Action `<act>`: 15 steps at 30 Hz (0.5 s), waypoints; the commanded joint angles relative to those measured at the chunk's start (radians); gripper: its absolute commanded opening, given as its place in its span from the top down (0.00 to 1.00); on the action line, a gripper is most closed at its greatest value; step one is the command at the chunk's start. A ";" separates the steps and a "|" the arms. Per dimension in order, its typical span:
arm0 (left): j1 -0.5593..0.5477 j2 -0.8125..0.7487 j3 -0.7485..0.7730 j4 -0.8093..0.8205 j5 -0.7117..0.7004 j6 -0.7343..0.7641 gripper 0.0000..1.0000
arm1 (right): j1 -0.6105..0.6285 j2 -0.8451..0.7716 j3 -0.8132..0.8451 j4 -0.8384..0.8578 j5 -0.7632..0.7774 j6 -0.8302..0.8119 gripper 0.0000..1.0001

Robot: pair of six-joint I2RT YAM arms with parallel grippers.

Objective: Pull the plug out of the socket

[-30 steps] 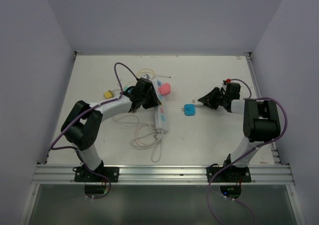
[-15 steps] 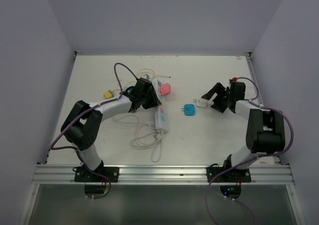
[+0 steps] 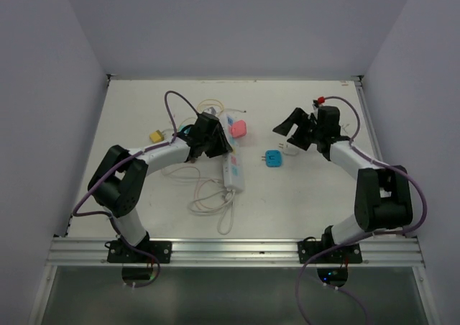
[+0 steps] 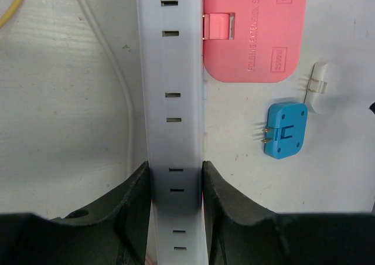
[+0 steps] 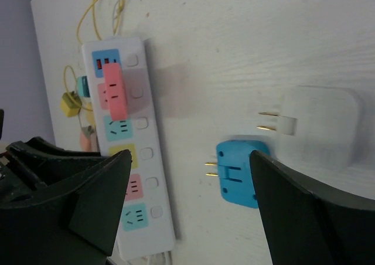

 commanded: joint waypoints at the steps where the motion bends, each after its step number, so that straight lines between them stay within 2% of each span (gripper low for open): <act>1: -0.002 0.008 -0.026 -0.087 -0.003 0.065 1.00 | 0.093 0.050 0.081 0.097 -0.051 0.058 0.14; 5: -0.003 0.008 -0.026 -0.086 -0.002 0.065 1.00 | 0.135 0.131 0.130 0.174 -0.061 0.123 0.15; 15: -0.005 0.020 -0.022 -0.086 0.001 0.063 1.00 | 0.227 0.317 0.274 0.215 -0.091 0.166 0.17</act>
